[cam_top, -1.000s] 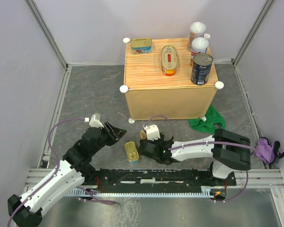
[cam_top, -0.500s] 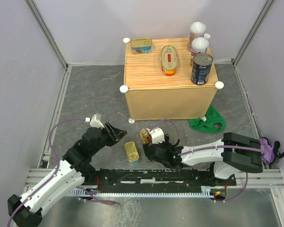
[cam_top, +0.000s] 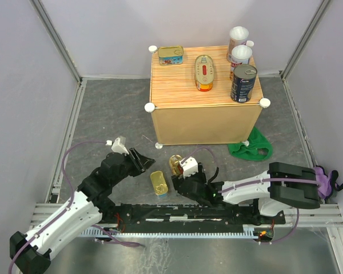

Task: Place and organize the canned foods onto the counter
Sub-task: Adjust the canned food at the center of the board, then pick up the canned food from the center of the board, then place the canned food on the counter.

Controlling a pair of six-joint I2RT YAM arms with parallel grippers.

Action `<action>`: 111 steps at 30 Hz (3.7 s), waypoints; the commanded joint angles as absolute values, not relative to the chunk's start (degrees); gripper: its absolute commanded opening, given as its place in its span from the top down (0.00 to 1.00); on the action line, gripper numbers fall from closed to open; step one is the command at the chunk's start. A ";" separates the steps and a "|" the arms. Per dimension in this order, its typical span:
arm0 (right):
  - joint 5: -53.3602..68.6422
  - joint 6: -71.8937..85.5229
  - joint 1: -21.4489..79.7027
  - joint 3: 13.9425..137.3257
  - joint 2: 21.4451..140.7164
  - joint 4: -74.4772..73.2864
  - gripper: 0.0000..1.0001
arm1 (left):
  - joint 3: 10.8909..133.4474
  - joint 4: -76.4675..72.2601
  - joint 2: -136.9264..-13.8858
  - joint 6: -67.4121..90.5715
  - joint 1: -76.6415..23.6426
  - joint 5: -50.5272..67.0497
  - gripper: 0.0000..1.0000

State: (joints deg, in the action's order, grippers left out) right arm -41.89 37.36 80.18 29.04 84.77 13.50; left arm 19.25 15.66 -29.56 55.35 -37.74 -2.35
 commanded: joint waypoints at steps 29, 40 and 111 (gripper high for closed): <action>-54.27 30.07 85.80 21.20 103.29 57.43 0.41 | 20.65 10.95 -31.58 47.99 -37.88 1.53 0.49; -59.90 31.38 90.91 26.39 91.24 34.49 0.81 | 21.84 14.36 -28.62 48.16 -37.90 1.29 0.49; -60.54 2.61 63.88 99.53 77.95 -15.93 0.97 | 28.77 15.26 -23.69 45.11 -37.88 -2.72 0.48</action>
State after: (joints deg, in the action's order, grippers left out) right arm -67.26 0.01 67.83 95.07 77.54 -16.10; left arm 27.38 17.80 -23.16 47.88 -37.74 -2.15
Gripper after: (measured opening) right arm 0.742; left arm 0.514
